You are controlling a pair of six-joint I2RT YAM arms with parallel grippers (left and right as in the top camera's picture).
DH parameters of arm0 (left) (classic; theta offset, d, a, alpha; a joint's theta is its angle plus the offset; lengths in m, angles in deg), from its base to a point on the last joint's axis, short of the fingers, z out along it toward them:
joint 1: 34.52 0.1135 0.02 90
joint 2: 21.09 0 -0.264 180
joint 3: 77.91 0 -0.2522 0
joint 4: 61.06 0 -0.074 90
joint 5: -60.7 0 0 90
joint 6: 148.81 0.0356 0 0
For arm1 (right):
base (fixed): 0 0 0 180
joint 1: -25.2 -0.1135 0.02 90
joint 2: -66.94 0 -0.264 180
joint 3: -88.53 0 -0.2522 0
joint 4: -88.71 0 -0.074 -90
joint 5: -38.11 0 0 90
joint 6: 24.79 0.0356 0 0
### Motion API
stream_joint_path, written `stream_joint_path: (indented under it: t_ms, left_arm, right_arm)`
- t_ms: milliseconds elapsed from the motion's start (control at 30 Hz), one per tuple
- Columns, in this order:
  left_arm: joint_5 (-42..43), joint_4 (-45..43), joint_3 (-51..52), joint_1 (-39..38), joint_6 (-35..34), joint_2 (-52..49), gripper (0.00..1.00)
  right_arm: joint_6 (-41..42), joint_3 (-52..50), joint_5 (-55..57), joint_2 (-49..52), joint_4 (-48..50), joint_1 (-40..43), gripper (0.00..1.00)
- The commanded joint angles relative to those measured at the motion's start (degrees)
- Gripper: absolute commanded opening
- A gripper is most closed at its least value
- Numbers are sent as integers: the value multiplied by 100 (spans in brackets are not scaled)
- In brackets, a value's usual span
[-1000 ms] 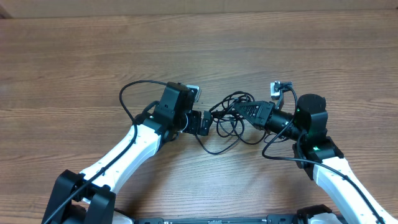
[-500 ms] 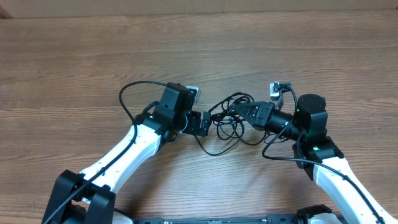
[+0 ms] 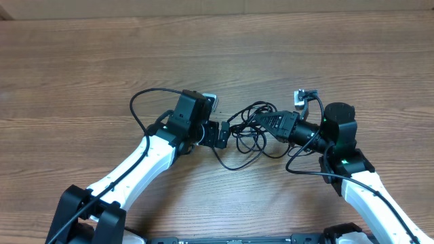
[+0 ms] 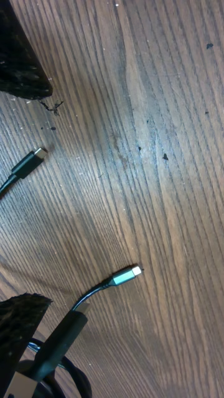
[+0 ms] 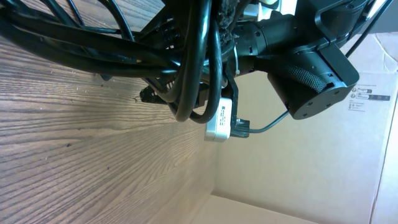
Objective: Untangle cables
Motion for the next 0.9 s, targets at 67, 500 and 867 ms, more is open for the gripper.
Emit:
stream_joint_path:
  t_ms: [67,500,867]
  left_arm:
    - [-50,9,-96,-11,-42,138,99]
    - [-568,-35,-96,-11,-37,138,100]
    - [-774,-575,-96,-11,-37,138,99]
  right_arm:
    - [-2,63,-72,-15,17,4,4]
    - [2,63,-162,-15,20,4,4]
    - [0,63,-328,-15,20,4,4]
